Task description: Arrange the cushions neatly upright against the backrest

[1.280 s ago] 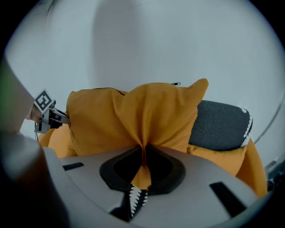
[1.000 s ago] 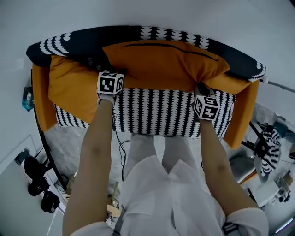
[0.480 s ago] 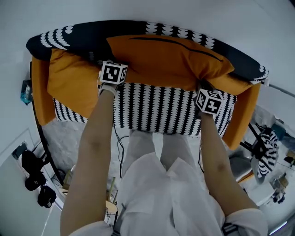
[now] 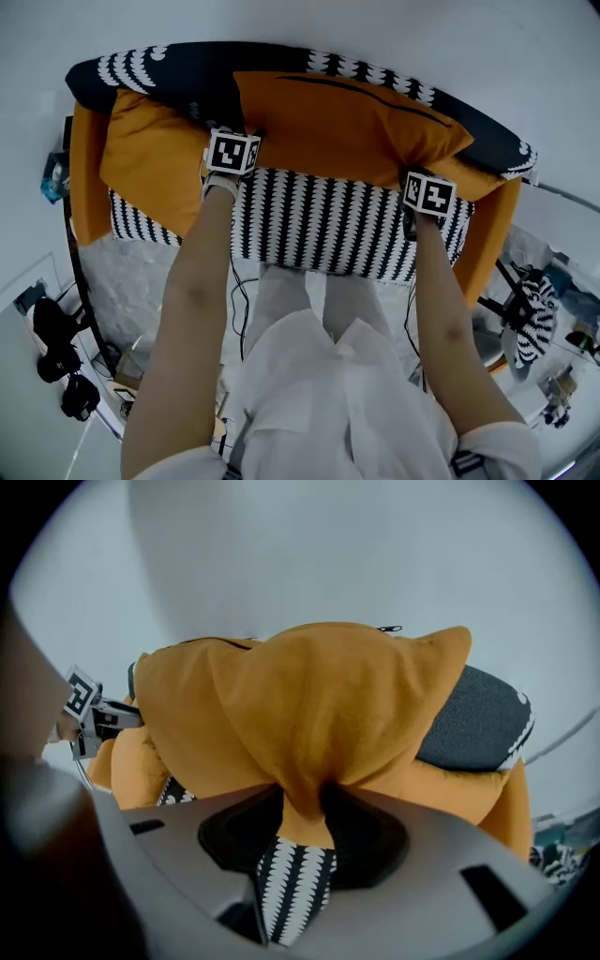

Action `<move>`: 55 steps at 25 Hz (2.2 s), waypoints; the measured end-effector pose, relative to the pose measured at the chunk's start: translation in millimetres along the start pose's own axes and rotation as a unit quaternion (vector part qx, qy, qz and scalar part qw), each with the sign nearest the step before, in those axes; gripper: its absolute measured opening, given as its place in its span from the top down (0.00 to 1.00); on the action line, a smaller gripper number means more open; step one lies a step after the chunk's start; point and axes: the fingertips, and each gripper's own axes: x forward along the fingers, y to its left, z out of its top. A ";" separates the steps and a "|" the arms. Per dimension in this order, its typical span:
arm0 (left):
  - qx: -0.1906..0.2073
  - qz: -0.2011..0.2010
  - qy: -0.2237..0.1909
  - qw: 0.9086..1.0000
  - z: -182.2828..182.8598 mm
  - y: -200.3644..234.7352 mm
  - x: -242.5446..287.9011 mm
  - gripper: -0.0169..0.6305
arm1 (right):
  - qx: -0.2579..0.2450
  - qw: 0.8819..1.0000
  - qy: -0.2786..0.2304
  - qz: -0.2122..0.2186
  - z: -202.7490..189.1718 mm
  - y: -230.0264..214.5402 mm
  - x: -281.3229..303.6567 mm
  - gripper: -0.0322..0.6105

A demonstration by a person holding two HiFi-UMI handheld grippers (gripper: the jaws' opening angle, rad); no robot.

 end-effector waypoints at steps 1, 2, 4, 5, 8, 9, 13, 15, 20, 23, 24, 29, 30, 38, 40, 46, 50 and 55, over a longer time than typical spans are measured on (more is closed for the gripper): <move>-0.008 -0.006 -0.008 1.000 0.9 -2.7 -5.0 0.63 | -0.003 1.000 0.005 -0.001 -0.3 -1.1 -3.8 0.71; -0.013 -0.012 -0.016 1.000 2.2 -5.8 -10.1 0.63 | 0.000 1.000 0.007 -0.001 0.2 -2.2 -8.3 0.69; -0.020 -0.028 -0.036 0.999 5.9 -12.6 -22.0 0.63 | 0.012 1.000 0.000 -0.001 4.0 -3.3 -20.0 0.69; -0.028 -0.040 -0.049 0.998 7.6 -16.3 -29.3 0.62 | 0.018 1.000 -0.008 -0.002 6.7 -2.6 -27.2 0.69; -0.069 -0.084 -0.079 0.991 0.3 -28.6 -54.8 0.62 | 0.034 0.999 -0.038 -0.004 9.3 5.5 -52.1 0.69; -0.079 -0.098 -0.084 0.988 -6.1 -32.5 -63.0 0.62 | 0.043 0.998 -0.046 -0.001 6.7 10.7 -60.6 0.69; -0.088 -0.136 -0.103 0.981 -29.8 -41.1 -97.8 0.69 | 0.080 0.995 -0.052 0.028 -14.9 42.0 -84.5 0.70; -0.098 -0.145 -0.110 0.978 -46.1 -39.4 -118.5 0.69 | 0.084 0.994 -0.042 0.047 -33.2 64.1 -91.0 0.72; -0.154 -0.141 -0.113 0.971 -111.4 -31.5 -162.5 0.74 | 0.060 0.991 -0.002 0.122 -92.7 127.4 -102.0 0.91; -0.185 -0.130 -0.089 0.970 -167.7 -47.0 -175.4 0.74 | -0.001 0.983 0.040 0.180 -133.9 161.2 -106.3 0.94; -0.192 -0.126 -0.078 0.970 -185.8 -56.5 -178.6 0.74 | -0.016 0.978 0.053 0.201 -148.0 169.4 -106.4 0.94; -0.243 -0.109 -0.039 0.963 -249.7 -108.0 -194.9 0.77 | -0.065 0.954 0.137 0.258 -222.3 180.2 -95.6 0.94; -0.268 -0.107 -0.040 0.957 -258.4 -112.9 -200.7 0.78 | -0.079 0.949 0.154 0.263 -236.1 182.0 -94.6 0.94; -0.337 -0.057 -0.057 0.938 -286.5 -50.4 -241.2 0.81 | -0.134 0.930 0.188 0.285 -261.8 229.0 -93.7 0.94; -0.330 -0.051 -0.063 0.941 -277.6 -29.0 -245.5 0.81 | -0.123 0.933 0.170 0.294 -247.5 251.0 -94.1 0.94; -0.314 -0.085 -0.083 0.942 -236.1 54.5 -239.9 0.81 | -0.046 0.943 0.103 0.313 -181.1 340.3 -82.2 0.94; -0.280 -0.124 -0.068 0.950 -225.9 136.5 -229.8 0.80 | 0.023 0.956 0.063 0.286 -141.9 402.1 -63.2 0.94; -0.170 -0.166 -0.006 0.971 -216.4 239.8 -221.3 0.75 | 0.153 0.954 0.003 0.256 -97.5 477.9 -42.4 0.86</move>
